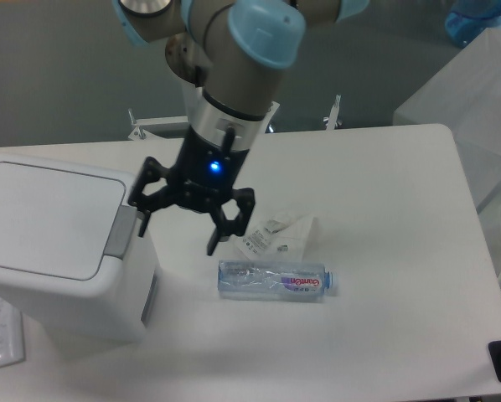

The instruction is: Open the trash can

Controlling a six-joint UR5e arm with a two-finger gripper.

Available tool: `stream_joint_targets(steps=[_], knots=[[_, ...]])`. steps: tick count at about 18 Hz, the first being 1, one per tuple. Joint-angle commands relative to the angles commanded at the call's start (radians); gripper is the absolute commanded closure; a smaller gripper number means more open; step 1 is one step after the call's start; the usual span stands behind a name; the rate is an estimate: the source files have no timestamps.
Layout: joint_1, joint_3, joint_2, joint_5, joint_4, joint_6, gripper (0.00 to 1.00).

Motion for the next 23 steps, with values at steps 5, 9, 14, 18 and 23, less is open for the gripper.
stream_joint_targets(steps=[5,9,14,18,23], knots=[[-0.003,-0.012,-0.011,0.008,0.018,0.017,0.00],[-0.005,-0.031,-0.012,0.044,0.018,0.017,0.00],[-0.005,-0.041,-0.014,0.061,0.018,0.008,0.00],[-0.005,-0.037,-0.015,0.063,0.017,0.005,0.00],[-0.005,-0.020,-0.015,0.061,0.015,0.000,0.00]])
